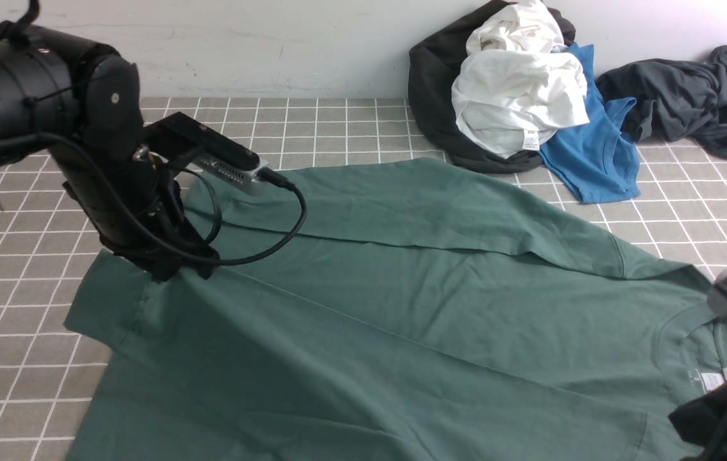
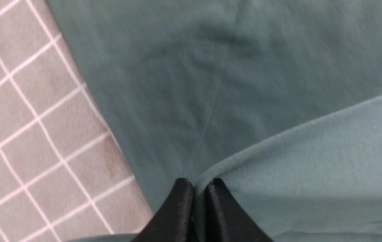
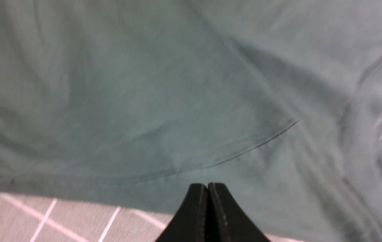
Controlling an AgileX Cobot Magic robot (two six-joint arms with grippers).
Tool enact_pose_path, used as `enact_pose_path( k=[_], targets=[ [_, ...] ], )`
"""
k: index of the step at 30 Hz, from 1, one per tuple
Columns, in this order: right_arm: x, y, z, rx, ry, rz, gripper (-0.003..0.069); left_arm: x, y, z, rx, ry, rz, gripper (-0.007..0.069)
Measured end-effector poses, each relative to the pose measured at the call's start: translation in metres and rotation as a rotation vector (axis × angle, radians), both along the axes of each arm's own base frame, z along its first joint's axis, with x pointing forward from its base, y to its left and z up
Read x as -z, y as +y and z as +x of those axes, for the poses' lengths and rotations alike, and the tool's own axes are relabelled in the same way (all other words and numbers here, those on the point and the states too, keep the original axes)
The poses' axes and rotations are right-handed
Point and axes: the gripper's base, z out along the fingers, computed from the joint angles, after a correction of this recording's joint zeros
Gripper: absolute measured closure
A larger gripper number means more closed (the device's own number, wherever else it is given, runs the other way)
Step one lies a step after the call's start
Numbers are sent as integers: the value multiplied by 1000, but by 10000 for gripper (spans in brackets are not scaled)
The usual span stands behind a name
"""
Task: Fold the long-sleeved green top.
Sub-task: Use the left arm to drag and place the cuff at the centered position on the left edge of the fabric, then use the left arm to clamp the cuff farthest from it
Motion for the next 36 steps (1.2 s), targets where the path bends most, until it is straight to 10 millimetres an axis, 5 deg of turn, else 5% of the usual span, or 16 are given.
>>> enact_pose_path(
  k=[10,16,21,27,31,36],
  targets=[
    [-24,-5,9,65,-85,-33,673,40,-10,40,30,64,30,596],
    [-35,-4,14,89,-111,-24,673,65,-6,47,20,121,46,502],
    [-45,3,30,89,-125,-29,673,58,-7,52,12,99,40,333],
    [-50,14,65,78,-136,-106,673,22,-5,76,-51,12,-19,171],
    [-47,24,89,68,-143,-144,673,0,6,101,-124,-75,-124,147],
    [-39,31,104,58,-135,-157,673,19,23,128,-214,-93,-217,146]
  ],
)
